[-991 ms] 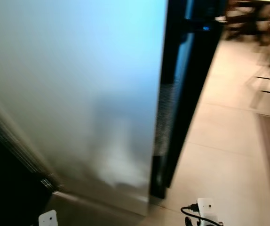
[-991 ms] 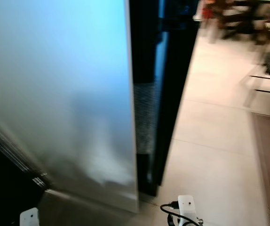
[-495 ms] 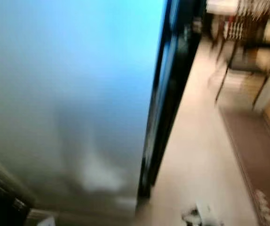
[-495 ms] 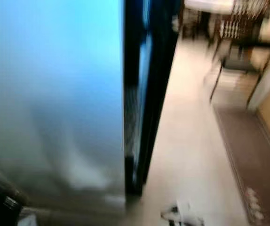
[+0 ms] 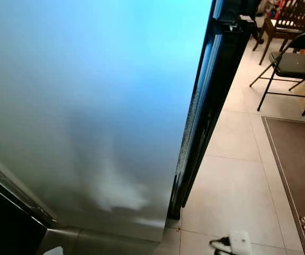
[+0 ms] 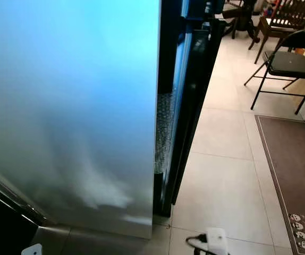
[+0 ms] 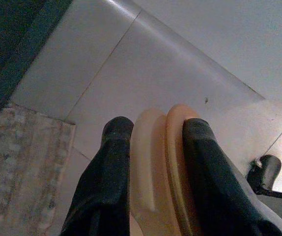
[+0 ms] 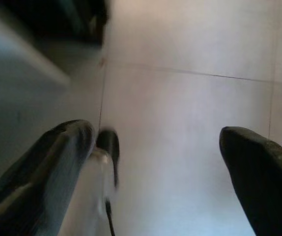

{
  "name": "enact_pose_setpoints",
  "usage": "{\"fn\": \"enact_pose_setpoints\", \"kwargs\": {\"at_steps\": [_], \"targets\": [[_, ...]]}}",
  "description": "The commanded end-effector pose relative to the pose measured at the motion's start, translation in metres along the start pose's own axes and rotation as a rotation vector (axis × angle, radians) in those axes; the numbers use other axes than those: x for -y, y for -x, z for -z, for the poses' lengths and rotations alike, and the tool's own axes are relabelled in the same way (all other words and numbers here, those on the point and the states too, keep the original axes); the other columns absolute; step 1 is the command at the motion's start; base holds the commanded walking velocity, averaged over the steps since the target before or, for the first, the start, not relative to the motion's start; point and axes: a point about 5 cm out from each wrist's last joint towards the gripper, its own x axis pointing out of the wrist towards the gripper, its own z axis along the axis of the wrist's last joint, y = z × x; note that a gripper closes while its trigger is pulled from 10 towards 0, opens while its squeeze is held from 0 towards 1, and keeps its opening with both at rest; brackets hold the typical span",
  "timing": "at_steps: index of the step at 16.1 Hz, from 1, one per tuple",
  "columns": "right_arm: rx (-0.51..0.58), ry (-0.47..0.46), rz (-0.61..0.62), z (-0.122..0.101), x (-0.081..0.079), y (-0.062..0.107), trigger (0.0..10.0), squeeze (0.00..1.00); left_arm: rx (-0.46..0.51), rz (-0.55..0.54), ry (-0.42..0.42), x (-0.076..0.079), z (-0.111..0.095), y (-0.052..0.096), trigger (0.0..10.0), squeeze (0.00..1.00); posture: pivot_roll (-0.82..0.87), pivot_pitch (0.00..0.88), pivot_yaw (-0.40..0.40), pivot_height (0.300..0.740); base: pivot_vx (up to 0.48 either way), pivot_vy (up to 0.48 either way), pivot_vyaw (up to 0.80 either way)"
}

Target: Restocking fridge

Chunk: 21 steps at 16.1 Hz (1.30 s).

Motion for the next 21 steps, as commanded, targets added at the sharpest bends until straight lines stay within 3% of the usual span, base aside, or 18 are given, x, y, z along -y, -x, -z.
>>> {"fn": "enact_pose_setpoints", "kwargs": {"at_steps": [1, 2, 3, 5, 9, 11, 13, 21], "targets": [[0.071, -0.173, 0.053, -0.001, 0.001, 0.002, 10.0, 0.00, -0.025, 0.021, -0.031, 0.004, 0.005, 0.000, 10.0, 0.00, -0.10, 0.046, 0.041, 0.740, 0.000, 0.000, 0.00], [0.114, -0.261, 0.059, -0.002, -0.001, 0.003, 10.0, 0.00, -0.021, 0.024, -0.028, 0.005, 0.003, 0.000, 10.0, 0.00, -0.10, 0.045, 0.041, 0.740, 0.000, 0.000, 0.00], [0.131, -0.289, 0.057, -0.003, -0.002, 0.003, 10.0, 0.00, -0.018, 0.027, -0.026, 0.006, 0.002, 0.000, 10.0, 0.00, -0.10, 0.045, 0.042, 0.740, 0.000, 0.000, 0.00], [0.228, -0.285, 0.060, -0.011, -0.002, 0.005, 10.0, 0.00, -0.018, 0.027, -0.025, 0.009, 0.001, 0.000, 10.0, 0.00, -0.10, 0.045, 0.048, 0.740, 0.000, 0.000, 0.00], [0.317, -0.328, 0.061, -0.016, -0.003, 0.008, 10.0, 0.00, -0.020, 0.028, -0.035, 0.005, 0.000, -0.001, 10.0, 0.00, -0.11, 0.050, 0.055, 0.740, 0.000, 0.000, 0.00], [0.346, -0.233, 0.051, -0.020, -0.003, 0.009, 10.0, 0.00, -0.020, 0.029, -0.040, 0.004, -0.001, -0.001, 10.0, 0.00, -0.12, 0.047, 0.055, 0.740, 0.000, 0.000, 0.00], [0.380, -0.197, 0.035, -0.023, -0.004, 0.010, 10.0, 0.00, -0.020, 0.030, -0.042, 0.003, -0.001, -0.001, 10.0, 0.00, -0.12, 0.045, 0.052, 0.740, 0.000, 0.000, 0.00], [0.454, -0.188, 0.066, -0.026, -0.002, 0.014, 10.0, 0.00, -0.025, 0.032, -0.051, 0.001, 0.001, 0.000, 10.0, 0.00, -0.14, 0.027, 0.055, 0.740, 0.000, 0.000, 0.00]]}}
